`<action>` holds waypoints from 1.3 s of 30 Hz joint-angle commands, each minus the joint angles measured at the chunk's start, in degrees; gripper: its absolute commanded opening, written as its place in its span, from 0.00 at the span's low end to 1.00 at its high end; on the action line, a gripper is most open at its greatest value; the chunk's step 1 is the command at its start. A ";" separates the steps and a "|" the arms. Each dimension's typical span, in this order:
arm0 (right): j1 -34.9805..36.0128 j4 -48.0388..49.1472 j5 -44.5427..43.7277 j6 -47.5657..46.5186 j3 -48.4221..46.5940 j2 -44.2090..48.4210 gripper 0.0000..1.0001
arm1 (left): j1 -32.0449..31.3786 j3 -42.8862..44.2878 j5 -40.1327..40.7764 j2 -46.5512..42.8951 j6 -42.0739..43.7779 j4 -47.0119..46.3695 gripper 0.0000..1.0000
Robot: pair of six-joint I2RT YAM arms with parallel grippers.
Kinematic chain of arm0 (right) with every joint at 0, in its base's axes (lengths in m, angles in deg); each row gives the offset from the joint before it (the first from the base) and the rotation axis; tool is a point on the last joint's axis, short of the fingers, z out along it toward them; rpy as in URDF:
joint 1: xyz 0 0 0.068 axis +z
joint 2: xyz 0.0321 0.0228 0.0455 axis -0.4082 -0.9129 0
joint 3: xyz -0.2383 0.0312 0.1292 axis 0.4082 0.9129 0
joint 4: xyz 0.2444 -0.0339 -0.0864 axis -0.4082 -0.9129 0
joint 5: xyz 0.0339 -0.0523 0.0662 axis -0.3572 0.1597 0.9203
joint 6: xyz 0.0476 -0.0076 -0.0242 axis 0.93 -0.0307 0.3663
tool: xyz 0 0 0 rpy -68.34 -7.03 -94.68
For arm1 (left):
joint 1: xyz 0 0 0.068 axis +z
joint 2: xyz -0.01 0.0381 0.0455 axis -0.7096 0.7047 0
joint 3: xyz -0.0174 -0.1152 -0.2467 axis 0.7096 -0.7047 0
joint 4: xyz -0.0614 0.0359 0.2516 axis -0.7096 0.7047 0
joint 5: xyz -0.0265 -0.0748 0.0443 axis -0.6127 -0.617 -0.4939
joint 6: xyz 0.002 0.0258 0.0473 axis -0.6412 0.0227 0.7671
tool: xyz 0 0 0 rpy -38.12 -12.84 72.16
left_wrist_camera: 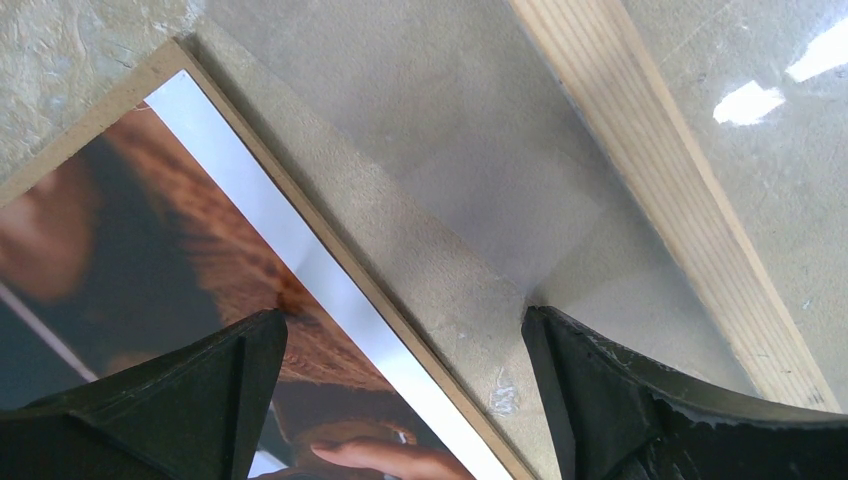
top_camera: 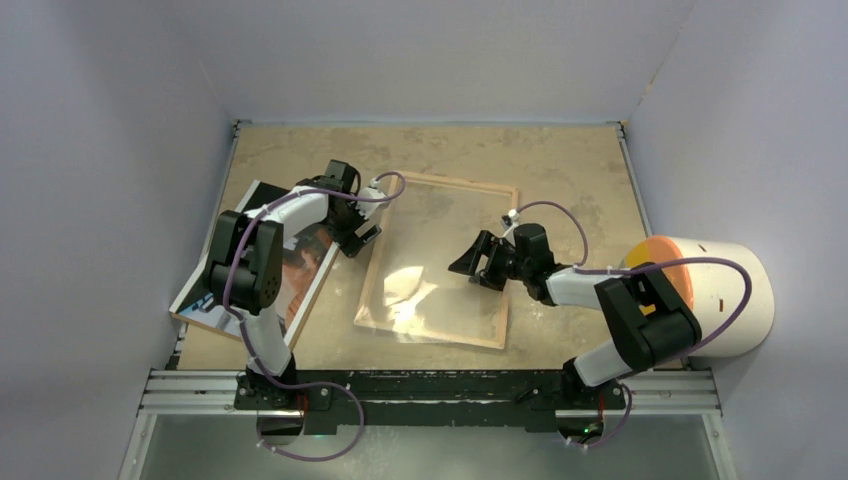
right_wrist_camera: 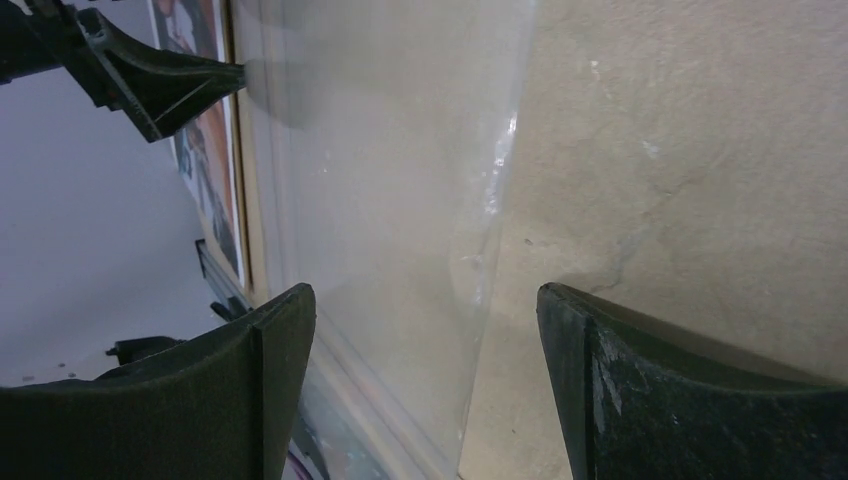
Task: Put the photo into the frame
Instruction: Place the photo frame item in the photo frame.
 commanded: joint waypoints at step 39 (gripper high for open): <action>-6.23 -2.80 32.45 -10.28 -23.23 -17.52 0.40 | -2.07 -2.30 3.02 2.38 2.98 -0.99 0.95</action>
